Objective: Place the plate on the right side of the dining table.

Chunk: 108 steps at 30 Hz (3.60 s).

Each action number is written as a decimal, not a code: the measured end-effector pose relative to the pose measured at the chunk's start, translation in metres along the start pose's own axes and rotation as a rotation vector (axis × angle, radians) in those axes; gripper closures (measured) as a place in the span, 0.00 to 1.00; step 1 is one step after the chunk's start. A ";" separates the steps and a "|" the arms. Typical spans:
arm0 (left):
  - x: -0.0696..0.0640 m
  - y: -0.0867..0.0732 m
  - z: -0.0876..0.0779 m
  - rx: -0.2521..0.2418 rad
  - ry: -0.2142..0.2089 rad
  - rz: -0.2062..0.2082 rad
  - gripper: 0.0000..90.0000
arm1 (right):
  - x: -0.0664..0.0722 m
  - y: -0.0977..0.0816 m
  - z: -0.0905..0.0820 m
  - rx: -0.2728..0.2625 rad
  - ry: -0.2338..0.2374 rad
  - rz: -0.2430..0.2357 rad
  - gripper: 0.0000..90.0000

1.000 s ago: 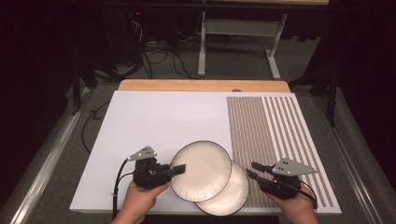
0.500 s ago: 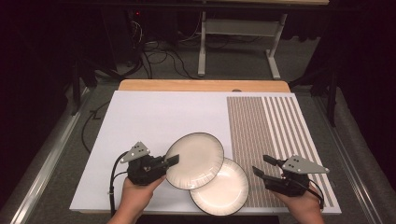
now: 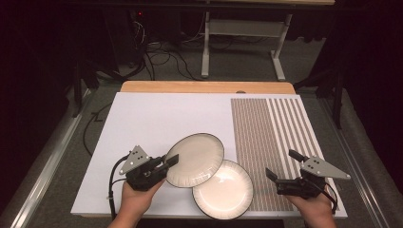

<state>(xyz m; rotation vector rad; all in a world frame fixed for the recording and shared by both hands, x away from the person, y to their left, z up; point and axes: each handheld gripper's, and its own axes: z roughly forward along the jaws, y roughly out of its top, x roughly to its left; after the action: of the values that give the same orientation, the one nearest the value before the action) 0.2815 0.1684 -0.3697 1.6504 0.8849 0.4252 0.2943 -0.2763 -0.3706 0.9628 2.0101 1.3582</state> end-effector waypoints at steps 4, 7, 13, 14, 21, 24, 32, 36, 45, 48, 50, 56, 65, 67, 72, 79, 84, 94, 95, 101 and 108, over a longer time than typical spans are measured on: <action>-0.004 0.002 -0.001 0.003 0.002 0.057 0.86 | 0.000 0.000 -0.003 -0.006 -0.004 0.000 0.00; -0.006 0.003 -0.001 0.018 -0.003 0.087 0.86 | 0.000 0.000 -0.003 -0.014 -0.001 -0.003 0.00; -0.009 0.004 -0.001 0.029 -0.003 0.117 0.86 | 0.005 0.003 -0.002 -0.027 0.010 -0.009 0.00; -0.009 0.004 -0.001 0.029 -0.003 0.117 0.86 | 0.005 0.003 -0.002 -0.027 0.010 -0.009 0.00; -0.010 0.002 -0.003 0.020 -0.004 0.138 0.86 | 0.018 0.011 0.009 -0.032 0.066 -0.011 0.01; -0.010 0.002 -0.004 0.022 -0.006 0.141 0.86 | 0.026 0.015 0.017 -0.023 0.082 -0.038 0.01; -0.009 0.002 -0.005 0.023 -0.006 0.144 0.86 | 0.040 0.024 0.033 0.004 0.125 -0.069 0.06; -0.009 0.002 -0.005 0.023 -0.007 0.145 0.86 | 0.051 0.031 0.044 0.004 0.159 -0.084 0.08; -0.009 0.002 -0.005 0.025 -0.011 0.148 0.86 | 0.067 0.036 0.063 0.011 0.228 -0.097 0.17; -0.009 0.002 -0.005 0.025 -0.012 0.152 0.86 | 0.072 0.037 0.075 0.020 0.251 -0.092 0.19; -0.009 0.002 -0.005 0.026 -0.012 0.151 0.86 | 0.074 0.037 0.080 0.019 0.261 -0.087 0.20; -0.007 0.002 -0.006 0.027 -0.020 0.148 0.86 | 0.075 0.037 0.093 0.038 0.284 -0.061 0.33; -0.003 -0.001 -0.008 0.025 -0.023 0.143 0.85 | 0.080 0.034 0.103 0.087 0.328 -0.002 0.59; -0.002 -0.001 -0.009 0.023 -0.025 0.142 0.85 | 0.080 0.033 0.105 0.103 0.334 0.002 0.64; -0.001 -0.002 -0.010 0.023 -0.027 0.141 0.85 | 0.079 0.033 0.108 0.119 0.347 0.033 0.73; 0.000 -0.003 -0.011 0.024 -0.026 0.131 0.85 | 0.081 0.032 0.113 0.140 0.354 0.061 0.87; 0.001 -0.002 -0.011 0.029 -0.032 0.093 0.86 | 0.078 0.033 0.113 0.152 0.368 0.110 0.89; -0.002 0.002 -0.010 0.045 -0.039 0.044 0.87 | 0.077 0.038 0.102 0.123 0.364 0.111 0.92; -0.002 0.003 -0.010 0.043 -0.044 0.044 0.87 | 0.077 0.038 0.100 0.118 0.364 0.112 0.92; -0.006 0.015 -0.003 0.050 -0.075 0.050 0.86 | 0.071 0.042 0.084 0.081 0.355 0.110 0.94; -0.010 0.029 0.020 0.053 -0.112 0.053 0.86 | 0.053 0.047 0.068 0.064 0.311 0.111 0.95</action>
<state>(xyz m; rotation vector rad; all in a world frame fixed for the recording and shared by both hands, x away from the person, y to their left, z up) 0.2979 0.1459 -0.3456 1.7325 0.7764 0.3440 0.3260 -0.1848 -0.3526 0.9504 2.2680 1.5946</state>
